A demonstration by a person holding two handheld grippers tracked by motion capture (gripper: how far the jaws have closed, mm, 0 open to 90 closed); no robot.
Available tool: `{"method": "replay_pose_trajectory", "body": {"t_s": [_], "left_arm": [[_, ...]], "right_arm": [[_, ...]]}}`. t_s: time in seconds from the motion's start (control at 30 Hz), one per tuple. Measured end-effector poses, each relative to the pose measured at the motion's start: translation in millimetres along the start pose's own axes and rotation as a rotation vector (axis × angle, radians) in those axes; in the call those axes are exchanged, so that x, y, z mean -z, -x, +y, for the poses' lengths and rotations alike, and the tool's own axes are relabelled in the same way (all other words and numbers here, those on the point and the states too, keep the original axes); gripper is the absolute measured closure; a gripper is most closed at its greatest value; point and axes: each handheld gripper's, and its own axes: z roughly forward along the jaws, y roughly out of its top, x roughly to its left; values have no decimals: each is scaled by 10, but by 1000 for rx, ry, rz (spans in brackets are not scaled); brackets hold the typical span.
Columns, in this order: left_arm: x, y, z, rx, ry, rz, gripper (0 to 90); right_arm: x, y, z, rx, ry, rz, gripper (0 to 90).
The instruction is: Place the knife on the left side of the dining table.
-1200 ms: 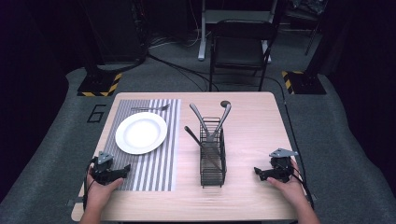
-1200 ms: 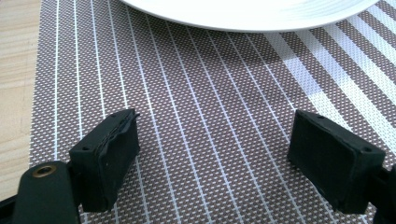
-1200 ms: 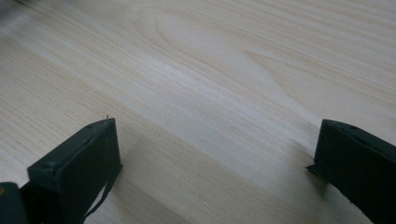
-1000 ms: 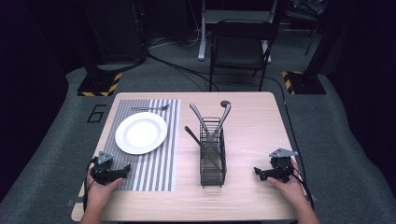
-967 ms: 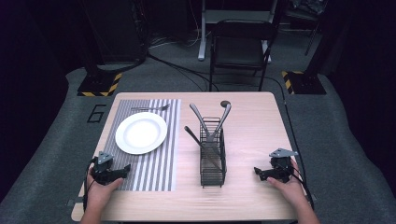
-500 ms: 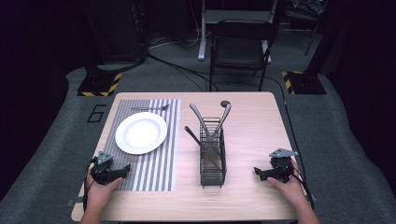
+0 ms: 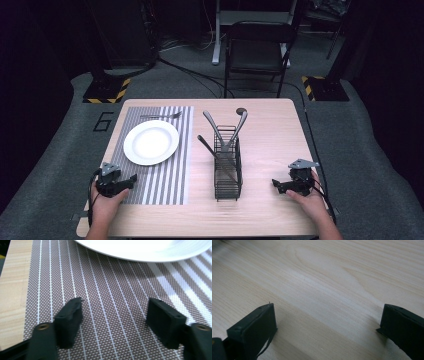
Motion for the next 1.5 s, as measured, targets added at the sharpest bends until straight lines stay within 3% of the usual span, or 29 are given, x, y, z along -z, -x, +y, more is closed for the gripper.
{"method": "replay_pose_trajectory", "body": {"t_s": [0.07,0.17,0.33,1.0,1.2,1.5], "left_arm": [[36,5,20,24,-2,-7,346],[140,70,81,3,7,-5,384],[223,192,133,21,8,-38,396],[328,676,308,-37,-10,-136,475],[356,780,386,-1,-23,-161,535],[367,940,553,-8,-27,-189,560]], "right_arm": [[-1,-1,0,-2,-1,2,0],[0,-1,1,-2,-2,3,0],[-1,-1,0,-2,-1,2,0],[-1,-1,1,-2,-1,2,0],[0,0,0,0,0,0,0],[-1,-1,1,-2,-2,2,0]]}}
